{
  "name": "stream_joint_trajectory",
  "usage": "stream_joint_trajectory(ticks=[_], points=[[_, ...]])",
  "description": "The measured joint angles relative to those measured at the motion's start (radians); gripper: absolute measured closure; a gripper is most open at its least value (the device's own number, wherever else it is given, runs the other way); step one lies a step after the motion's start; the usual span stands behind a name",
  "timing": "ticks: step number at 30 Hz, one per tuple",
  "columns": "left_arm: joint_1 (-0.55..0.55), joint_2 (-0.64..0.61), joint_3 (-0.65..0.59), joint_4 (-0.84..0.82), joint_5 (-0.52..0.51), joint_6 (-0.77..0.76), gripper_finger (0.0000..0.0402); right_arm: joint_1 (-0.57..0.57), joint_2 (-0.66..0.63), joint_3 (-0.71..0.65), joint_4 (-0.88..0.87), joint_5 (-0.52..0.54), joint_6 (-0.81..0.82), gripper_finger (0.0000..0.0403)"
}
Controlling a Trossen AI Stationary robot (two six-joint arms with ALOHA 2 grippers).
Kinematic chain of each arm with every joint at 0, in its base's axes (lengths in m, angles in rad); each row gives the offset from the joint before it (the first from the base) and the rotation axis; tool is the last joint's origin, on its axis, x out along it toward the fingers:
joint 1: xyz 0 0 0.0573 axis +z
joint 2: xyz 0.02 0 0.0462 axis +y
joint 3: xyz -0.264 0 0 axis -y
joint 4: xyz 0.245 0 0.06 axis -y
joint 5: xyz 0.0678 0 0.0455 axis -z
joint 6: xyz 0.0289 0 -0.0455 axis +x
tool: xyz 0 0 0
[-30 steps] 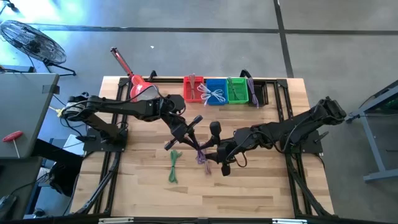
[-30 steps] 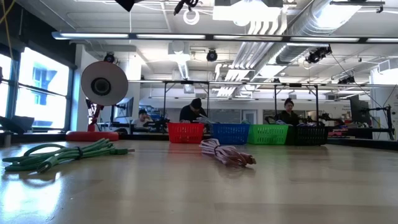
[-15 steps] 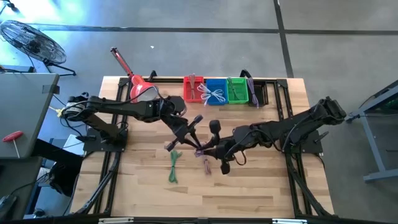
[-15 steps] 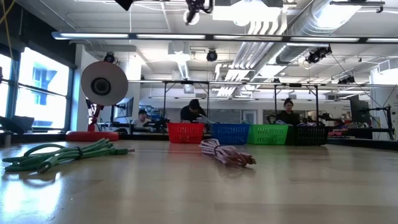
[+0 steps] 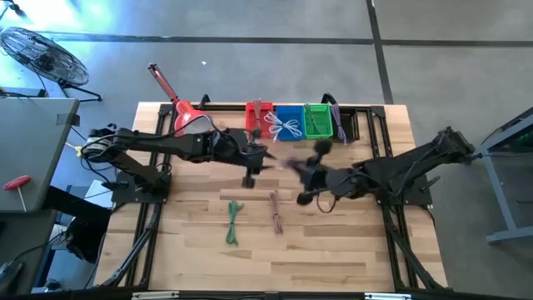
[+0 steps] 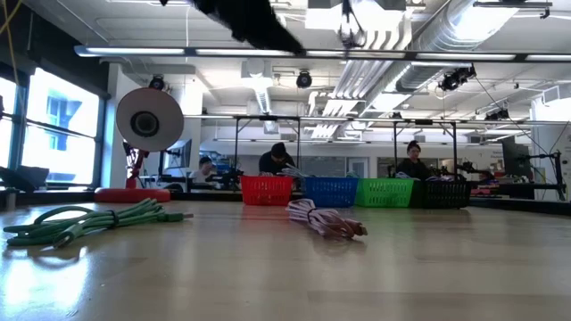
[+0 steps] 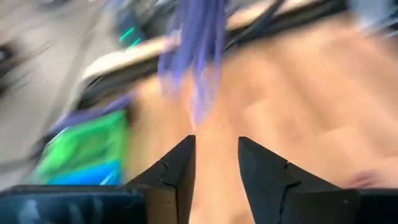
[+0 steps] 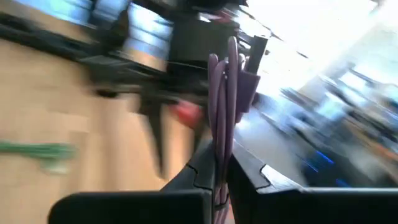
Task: Pick & Place USB Port
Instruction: Put the purple charger cable into the black bin
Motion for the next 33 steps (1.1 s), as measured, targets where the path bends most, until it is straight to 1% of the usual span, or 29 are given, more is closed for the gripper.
stream_joint_trajectory(ticks=[2, 4, 5, 7, 10, 15, 19, 21, 23, 28, 30, 33], points=[[0.0, 0.001, 0.0, -0.038, -0.162, -0.001, 0.0277, -0.005, -0.034, 0.0, -0.057, 0.141, 0.033, 0.0393], [0.0, 0.001, 0.0, -0.086, -0.287, -0.015, 0.0272, -0.027, -0.072, 0.0, -0.123, 0.251, 0.063, 0.0393], [0.0, 0.001, 0.0, -0.115, -0.33, -0.032, 0.0271, -0.046, -0.092, 0.0, -0.146, 0.282, 0.083, 0.0393], [0.0, 0.001, 0.0, -0.177, -0.374, -0.075, 0.0271, -0.103, -0.139, 0.0, -0.188, 0.291, 0.127, 0.0393], [0.0, 0.001, 0.0, -0.27, -0.401, -0.128, 0.0271, -0.233, -0.206, 0.0, -0.26, 0.214, 0.222, 0.0393], [0.0, 0.001, 0.0, -0.433, -0.399, -0.23, 0.0271, -0.529, -0.265, 0.0, -0.445, 0.004, 0.401, 0.0393], [0.0, 0.001, 0.0, -0.505, -0.399, -0.296, 0.0271, -0.762, -0.25, -0.004, -0.522, -0.219, 0.459, 0.0393], [0.0, 0.001, 0.0, -0.521, -0.398, -0.313, 0.0271, -0.849, -0.227, -0.004, -0.515, -0.336, 0.462, 0.0393], [0.0, 0.001, 0.0, -0.531, -0.396, -0.318, 0.0271, -0.912, -0.194, -0.004, -0.506, -0.409, 0.458, 0.0393], [0.0, 0.001, 0.0, -0.551, -0.394, -0.341, 0.0271, -1.023, -0.086, -0.004, -0.53, -0.491, 0.455, 0.0393], [0.0, 0.001, 0.0, -0.563, -0.393, -0.345, 0.0271, -1.048, -0.04, -0.004, -0.557, -0.492, 0.45, 0.0393], [0.0, 0.001, 0.0, -0.595, -0.393, -0.363, 0.0271, -1.079, 0.019, -0.004, -0.615, -0.463, 0.454, 0.0393]])
